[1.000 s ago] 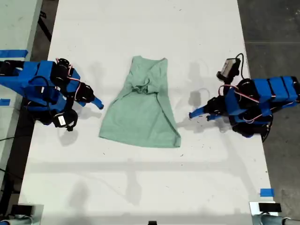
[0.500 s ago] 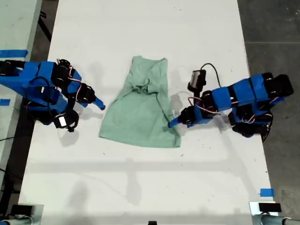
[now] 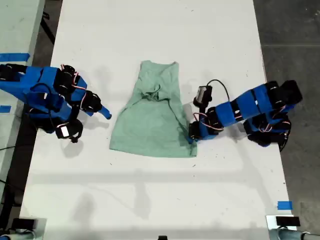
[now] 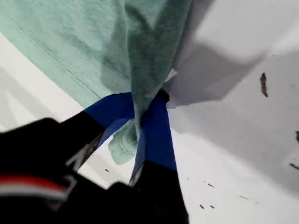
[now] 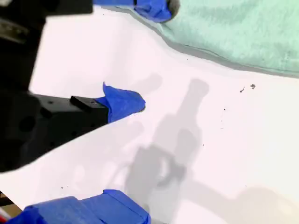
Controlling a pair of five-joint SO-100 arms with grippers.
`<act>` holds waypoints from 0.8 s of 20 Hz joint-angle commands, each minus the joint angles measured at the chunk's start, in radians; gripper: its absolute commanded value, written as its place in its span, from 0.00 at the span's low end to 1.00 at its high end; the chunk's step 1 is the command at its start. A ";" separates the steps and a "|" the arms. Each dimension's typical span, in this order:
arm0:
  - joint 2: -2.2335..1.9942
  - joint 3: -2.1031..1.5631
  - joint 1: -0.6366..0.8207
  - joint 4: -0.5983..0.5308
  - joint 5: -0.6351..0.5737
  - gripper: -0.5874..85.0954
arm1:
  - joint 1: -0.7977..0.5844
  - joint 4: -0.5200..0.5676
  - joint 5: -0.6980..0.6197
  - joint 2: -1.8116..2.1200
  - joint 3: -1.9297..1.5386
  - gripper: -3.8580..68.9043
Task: Fold tshirt
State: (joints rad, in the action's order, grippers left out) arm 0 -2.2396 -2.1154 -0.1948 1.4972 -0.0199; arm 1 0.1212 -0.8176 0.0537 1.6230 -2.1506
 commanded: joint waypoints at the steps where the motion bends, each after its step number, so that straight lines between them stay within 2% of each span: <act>1: 0.000 0.009 -0.025 -0.020 0.014 0.27 | 0.029 0.041 0.012 0.041 -0.038 0.04; 3: 0.006 0.008 -0.029 -0.031 0.014 0.27 | 0.040 -0.020 0.000 0.109 -0.044 0.04; 6: 0.014 0.008 -0.028 -0.037 0.014 0.27 | 0.077 -0.186 -0.041 0.215 0.029 0.04; 9: 0.014 0.011 -0.018 -0.034 0.002 0.27 | 0.095 -0.423 -0.121 0.087 0.348 0.04; 10: 0.014 0.012 -0.017 -0.034 0.002 0.27 | 0.084 -0.453 -0.127 0.034 0.453 0.04; 12: 0.014 0.012 -0.018 -0.040 0.008 0.27 | 0.057 -0.400 -0.126 -0.040 0.586 0.04; 16: 0.032 0.011 -0.020 -0.063 0.006 0.27 | -0.008 -0.207 -0.133 -0.175 0.652 0.04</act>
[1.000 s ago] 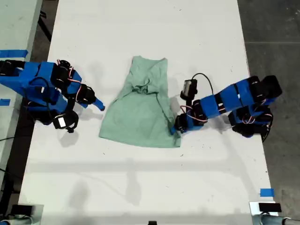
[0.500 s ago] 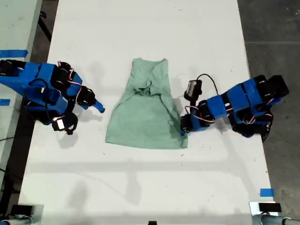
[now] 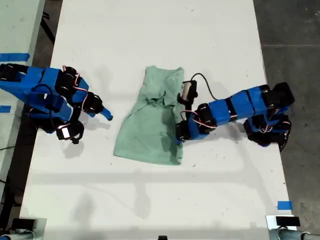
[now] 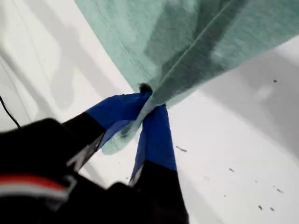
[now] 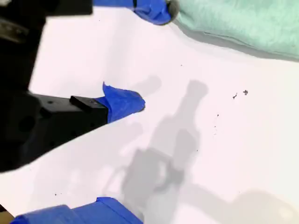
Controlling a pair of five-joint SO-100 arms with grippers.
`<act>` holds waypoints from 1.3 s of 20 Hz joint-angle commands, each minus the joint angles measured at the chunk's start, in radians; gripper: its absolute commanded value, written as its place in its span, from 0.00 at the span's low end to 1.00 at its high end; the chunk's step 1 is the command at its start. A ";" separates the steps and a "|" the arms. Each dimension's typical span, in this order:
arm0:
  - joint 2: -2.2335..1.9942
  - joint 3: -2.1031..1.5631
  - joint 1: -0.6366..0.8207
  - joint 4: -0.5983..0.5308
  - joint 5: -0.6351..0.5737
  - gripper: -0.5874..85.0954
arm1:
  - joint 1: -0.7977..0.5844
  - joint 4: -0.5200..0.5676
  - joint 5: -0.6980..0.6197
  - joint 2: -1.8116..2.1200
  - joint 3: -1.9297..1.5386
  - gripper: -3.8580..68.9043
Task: Fold tshirt
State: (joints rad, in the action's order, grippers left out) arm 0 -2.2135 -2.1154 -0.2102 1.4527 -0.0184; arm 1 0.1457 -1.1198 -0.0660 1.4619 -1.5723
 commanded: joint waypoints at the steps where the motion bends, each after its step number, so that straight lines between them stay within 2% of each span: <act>1: 0.012 0.012 0.000 -0.020 0.002 0.27 | -0.048 0.146 -0.014 -0.058 0.071 0.04; 5: 0.018 0.014 0.006 -0.031 -0.003 0.27 | -0.087 0.324 -0.008 -0.259 0.055 0.04; 6: 0.018 0.014 0.006 -0.032 -0.003 0.27 | -0.089 0.370 -0.015 -0.302 0.057 0.12; 7: 0.018 0.014 0.005 -0.034 -0.003 0.27 | -0.086 0.380 -0.017 -0.337 0.069 0.28; 8: 0.020 0.014 0.005 -0.034 -0.003 0.27 | -0.081 0.368 -0.015 -0.354 0.083 0.36; 10: 0.021 0.014 0.005 -0.032 -0.003 0.27 | -0.072 0.293 -0.020 -0.324 0.112 0.40; 15: 0.044 0.063 0.003 -0.009 0.006 0.26 | -0.031 -0.095 -0.071 -0.163 0.367 0.44; 17: 0.075 0.100 0.000 0.002 0.008 0.23 | -0.017 -0.219 -0.071 -0.083 0.397 0.45; 20: 0.141 0.198 -0.012 0.035 0.008 0.27 | -0.005 -0.291 -0.048 0.032 0.298 0.49; 22: 0.199 0.273 -0.021 0.061 0.008 0.28 | -0.002 -0.293 -0.023 0.103 0.201 0.49; 26: 0.265 0.301 -0.037 0.005 0.008 0.28 | -0.003 -0.259 -0.003 0.212 0.061 0.48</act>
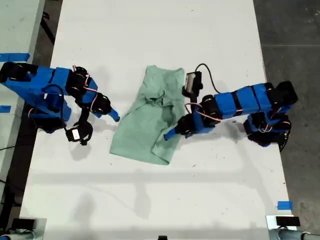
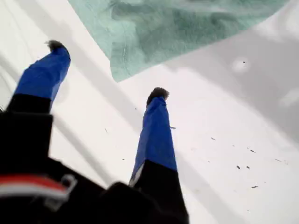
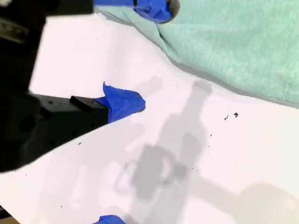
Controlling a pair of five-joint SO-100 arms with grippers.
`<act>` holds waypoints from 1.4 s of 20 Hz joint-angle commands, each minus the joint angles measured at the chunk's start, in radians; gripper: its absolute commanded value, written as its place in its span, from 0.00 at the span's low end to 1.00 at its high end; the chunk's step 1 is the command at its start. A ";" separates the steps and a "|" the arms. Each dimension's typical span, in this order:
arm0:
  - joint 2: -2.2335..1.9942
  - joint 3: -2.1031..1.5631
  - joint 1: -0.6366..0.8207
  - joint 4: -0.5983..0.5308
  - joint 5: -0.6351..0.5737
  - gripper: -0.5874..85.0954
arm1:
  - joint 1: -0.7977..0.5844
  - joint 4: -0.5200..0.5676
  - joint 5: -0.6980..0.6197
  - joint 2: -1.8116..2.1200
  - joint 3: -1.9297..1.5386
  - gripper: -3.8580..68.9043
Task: Fold tshirt
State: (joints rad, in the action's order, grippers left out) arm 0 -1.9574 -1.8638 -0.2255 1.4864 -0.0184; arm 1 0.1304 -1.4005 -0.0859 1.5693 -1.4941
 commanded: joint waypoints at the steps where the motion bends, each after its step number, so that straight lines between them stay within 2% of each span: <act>1: 0.025 0.031 -0.025 -0.066 0.006 0.28 | 0.012 0.029 0.021 0.129 -0.044 0.48; 4: 0.103 -0.075 -0.012 -0.227 -0.005 0.29 | 0.008 0.058 0.031 0.209 -0.129 0.48; 9: 0.262 -0.314 0.006 -0.629 -0.015 0.27 | 0.018 0.066 0.052 0.258 -0.192 0.48; 11: 0.347 -0.356 0.018 -0.742 -0.017 0.22 | 0.021 0.071 0.058 0.258 -0.198 0.48; 12: 0.371 -0.356 0.017 -0.779 -0.017 0.16 | 0.023 0.074 0.060 0.258 -0.204 0.48; 13: 0.382 -0.354 0.011 -0.815 -0.017 0.06 | 0.023 0.078 0.063 0.259 -0.212 0.48; 14: 0.387 -0.350 0.003 -0.845 -0.020 0.01 | 0.023 0.087 0.064 0.261 -0.219 0.47; 15: 0.380 -0.339 -0.003 -0.847 -0.018 0.01 | 0.023 0.097 0.066 0.261 -0.224 0.47; 18: 0.278 -0.281 0.000 -0.713 -0.014 0.01 | 0.020 0.123 0.063 0.261 -0.239 0.47; 22: 0.213 -0.011 0.020 -0.354 -0.020 0.01 | 0.018 0.141 0.063 0.261 -0.250 0.46; 25: 0.367 0.298 0.041 -0.123 -0.012 0.01 | 0.017 0.158 0.066 0.262 -0.267 0.46; 28: 0.572 0.497 0.052 -0.106 -0.012 0.01 | 0.017 0.161 0.069 0.268 -0.275 0.46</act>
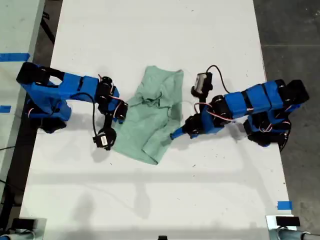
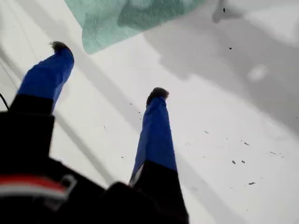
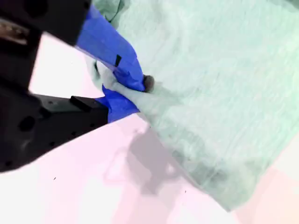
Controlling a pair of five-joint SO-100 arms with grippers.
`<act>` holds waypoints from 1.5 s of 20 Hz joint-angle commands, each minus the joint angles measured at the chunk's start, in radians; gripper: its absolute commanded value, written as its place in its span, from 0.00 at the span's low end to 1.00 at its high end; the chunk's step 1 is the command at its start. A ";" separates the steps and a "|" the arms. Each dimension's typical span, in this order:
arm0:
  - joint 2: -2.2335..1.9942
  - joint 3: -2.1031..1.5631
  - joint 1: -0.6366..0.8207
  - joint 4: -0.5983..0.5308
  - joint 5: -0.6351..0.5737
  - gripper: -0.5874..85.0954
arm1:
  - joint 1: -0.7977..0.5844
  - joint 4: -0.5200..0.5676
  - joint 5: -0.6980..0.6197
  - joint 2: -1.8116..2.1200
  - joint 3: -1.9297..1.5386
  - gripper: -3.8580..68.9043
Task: Fold tshirt
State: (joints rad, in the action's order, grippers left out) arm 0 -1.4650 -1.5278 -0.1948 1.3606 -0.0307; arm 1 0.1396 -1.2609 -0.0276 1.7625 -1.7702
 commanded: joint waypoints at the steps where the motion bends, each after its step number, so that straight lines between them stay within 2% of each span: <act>1: 0.163 0.253 0.021 0.026 -0.006 0.01 | 0.009 0.021 0.015 0.083 -0.006 0.46; 3: 0.354 0.497 0.015 0.048 -0.040 0.01 | 0.011 0.023 0.023 0.107 -0.028 0.46; 7: 0.617 0.678 0.003 -0.219 -0.187 0.01 | 0.012 0.034 0.038 0.161 -0.081 0.46; 9: 0.687 0.681 0.003 -0.262 -0.184 0.19 | 0.017 0.046 0.048 0.183 -0.109 0.46; 11: 0.699 0.678 0.012 -0.179 -0.138 0.23 | 0.021 0.052 0.054 0.193 -0.124 0.46; 13: 0.632 0.676 0.014 -0.051 -0.135 0.27 | 0.023 0.052 0.055 0.204 -0.141 0.46; 16: 0.400 0.638 -0.003 0.167 -0.130 0.21 | 0.028 0.043 0.061 0.249 -0.183 0.46; 18: 0.253 0.606 -0.028 0.344 -0.109 0.26 | 0.054 0.011 0.094 0.313 -0.218 0.46; 19: 0.175 0.551 -0.046 0.396 -0.086 0.27 | 0.072 -0.002 0.117 0.354 -0.249 0.46; 21: -0.044 0.319 -0.084 0.370 -0.008 0.28 | 0.106 -0.003 0.163 0.449 -0.333 0.46; 24: -0.445 -0.193 -0.169 0.193 0.156 0.28 | 0.170 -0.009 0.242 0.563 -0.425 0.48; 27: -0.614 -0.420 -0.268 0.189 0.331 0.29 | 0.209 -0.017 0.290 0.595 -0.469 0.49; 30: -0.592 -0.403 -0.272 0.179 0.319 0.29 | 0.183 0.026 0.236 0.488 -0.396 0.48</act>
State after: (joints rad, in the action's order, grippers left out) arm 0 -2.0387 -1.9528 -0.4617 1.5555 0.2853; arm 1 0.3313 -1.2625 0.2424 2.3025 -2.2473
